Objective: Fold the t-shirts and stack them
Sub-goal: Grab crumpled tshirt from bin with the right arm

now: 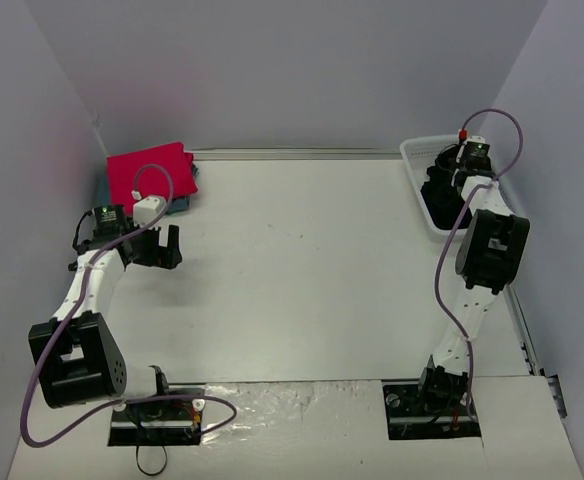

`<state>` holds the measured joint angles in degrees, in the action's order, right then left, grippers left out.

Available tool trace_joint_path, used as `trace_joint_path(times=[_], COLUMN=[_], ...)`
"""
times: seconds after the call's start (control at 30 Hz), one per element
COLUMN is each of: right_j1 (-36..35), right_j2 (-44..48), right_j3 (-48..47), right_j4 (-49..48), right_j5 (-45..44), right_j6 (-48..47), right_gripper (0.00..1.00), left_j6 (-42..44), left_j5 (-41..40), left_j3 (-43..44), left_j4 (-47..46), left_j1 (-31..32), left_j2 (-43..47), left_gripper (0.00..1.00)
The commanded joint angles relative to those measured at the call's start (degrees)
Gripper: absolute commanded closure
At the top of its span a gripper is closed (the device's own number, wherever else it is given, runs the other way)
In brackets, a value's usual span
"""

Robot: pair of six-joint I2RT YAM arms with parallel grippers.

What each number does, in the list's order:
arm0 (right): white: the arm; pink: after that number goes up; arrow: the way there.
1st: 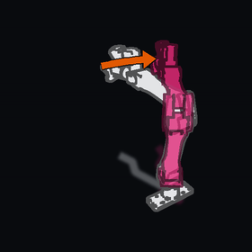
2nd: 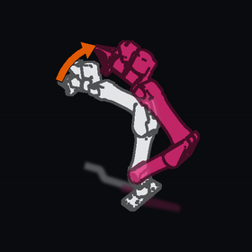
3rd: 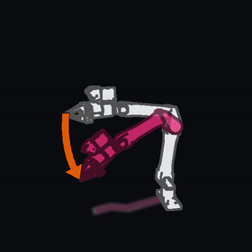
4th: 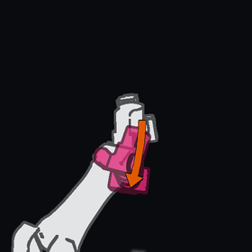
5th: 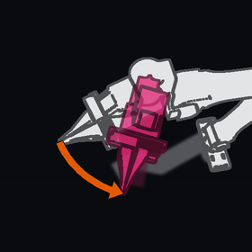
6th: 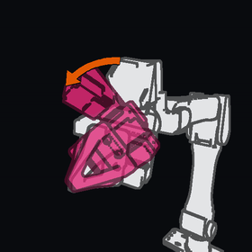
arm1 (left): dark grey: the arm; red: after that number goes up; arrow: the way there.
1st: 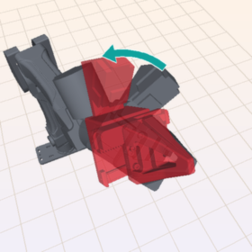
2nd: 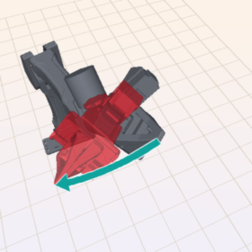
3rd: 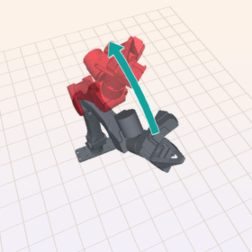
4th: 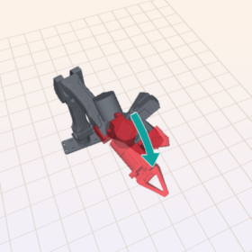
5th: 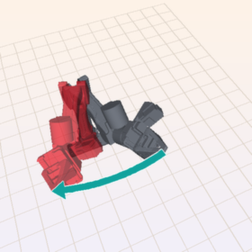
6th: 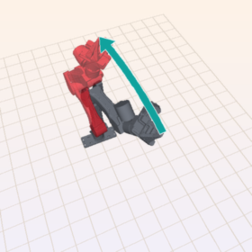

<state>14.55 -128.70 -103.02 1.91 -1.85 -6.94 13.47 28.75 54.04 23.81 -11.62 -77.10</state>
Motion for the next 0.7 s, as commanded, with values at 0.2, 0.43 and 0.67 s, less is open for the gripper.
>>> trace_joint_path(times=[0.2,0.43,0.67], right_j1=[-2.06,-6.02,-10.67], right_j2=[10.75,15.93,22.78], right_j3=[3.88,4.50,3.97], right_j4=[-0.59,-0.59,-0.51], right_j5=[0.62,-1.66,-2.90], right_j6=[0.96,-0.09,-0.79], right_gripper=[1.00,1.00,1.00], left_j6=[0.94,0.94,0.94], left_j5=[2.53,3.68,4.29], left_j3=[2.56,2.47,2.38], left_j4=[0.80,0.88,0.97], left_j1=[-0.69,-1.21,-1.48], left_j2=[2.83,3.53,3.80], left_gripper=[0.06,0.06,0.06])
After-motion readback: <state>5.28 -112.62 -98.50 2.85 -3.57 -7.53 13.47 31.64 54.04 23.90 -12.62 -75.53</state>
